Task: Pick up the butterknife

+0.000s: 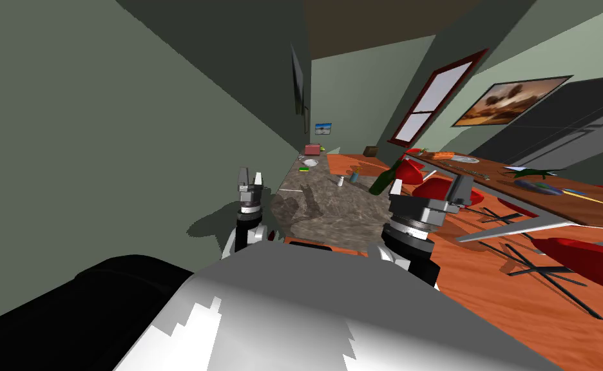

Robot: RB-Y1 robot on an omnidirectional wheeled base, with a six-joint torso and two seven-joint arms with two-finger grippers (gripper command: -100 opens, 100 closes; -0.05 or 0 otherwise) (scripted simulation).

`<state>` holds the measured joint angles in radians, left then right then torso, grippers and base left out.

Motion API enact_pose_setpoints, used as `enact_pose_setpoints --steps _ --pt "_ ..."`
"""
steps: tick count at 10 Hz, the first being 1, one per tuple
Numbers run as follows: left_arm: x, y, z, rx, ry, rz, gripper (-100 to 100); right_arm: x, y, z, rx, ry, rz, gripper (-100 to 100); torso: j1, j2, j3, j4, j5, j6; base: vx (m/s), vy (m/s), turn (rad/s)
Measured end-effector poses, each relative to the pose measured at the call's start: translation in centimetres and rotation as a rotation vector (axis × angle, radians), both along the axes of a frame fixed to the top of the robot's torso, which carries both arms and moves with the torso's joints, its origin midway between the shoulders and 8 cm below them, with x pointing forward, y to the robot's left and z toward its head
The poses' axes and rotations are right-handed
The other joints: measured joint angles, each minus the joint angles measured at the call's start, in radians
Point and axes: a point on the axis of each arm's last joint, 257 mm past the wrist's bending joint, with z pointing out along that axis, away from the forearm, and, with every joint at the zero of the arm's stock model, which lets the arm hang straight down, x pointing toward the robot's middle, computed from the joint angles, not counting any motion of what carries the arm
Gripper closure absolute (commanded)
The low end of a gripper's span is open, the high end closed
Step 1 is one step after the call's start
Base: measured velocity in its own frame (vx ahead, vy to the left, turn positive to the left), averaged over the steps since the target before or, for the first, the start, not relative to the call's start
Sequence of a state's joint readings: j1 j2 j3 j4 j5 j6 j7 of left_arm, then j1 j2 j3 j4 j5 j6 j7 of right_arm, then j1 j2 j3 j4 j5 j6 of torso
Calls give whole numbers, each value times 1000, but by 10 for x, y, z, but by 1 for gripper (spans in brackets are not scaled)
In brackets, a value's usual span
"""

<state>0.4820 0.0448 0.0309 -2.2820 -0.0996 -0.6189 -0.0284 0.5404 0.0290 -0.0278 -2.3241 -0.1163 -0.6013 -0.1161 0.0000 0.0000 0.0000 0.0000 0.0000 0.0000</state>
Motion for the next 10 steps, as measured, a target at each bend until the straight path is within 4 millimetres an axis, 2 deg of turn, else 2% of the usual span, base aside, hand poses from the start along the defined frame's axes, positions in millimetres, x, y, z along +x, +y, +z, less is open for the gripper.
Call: enact_pose_setpoints --steps 3,5,10 --pt "23 0 -17 17 83 -26 -100 0 0 0 0 0 0 0 0 2 1 1 0 0 -44 -1 -157" --pt "45 5 -35 25 156 -40 -100 0 0 0 0 0 0 0 0 3 2 1 0 0 -45 0 -129" --pt "82 14 -67 33 296 -43 -100 0 0 0 0 0 0 0 0 1 1 0 0 0 -28 -8 -120"
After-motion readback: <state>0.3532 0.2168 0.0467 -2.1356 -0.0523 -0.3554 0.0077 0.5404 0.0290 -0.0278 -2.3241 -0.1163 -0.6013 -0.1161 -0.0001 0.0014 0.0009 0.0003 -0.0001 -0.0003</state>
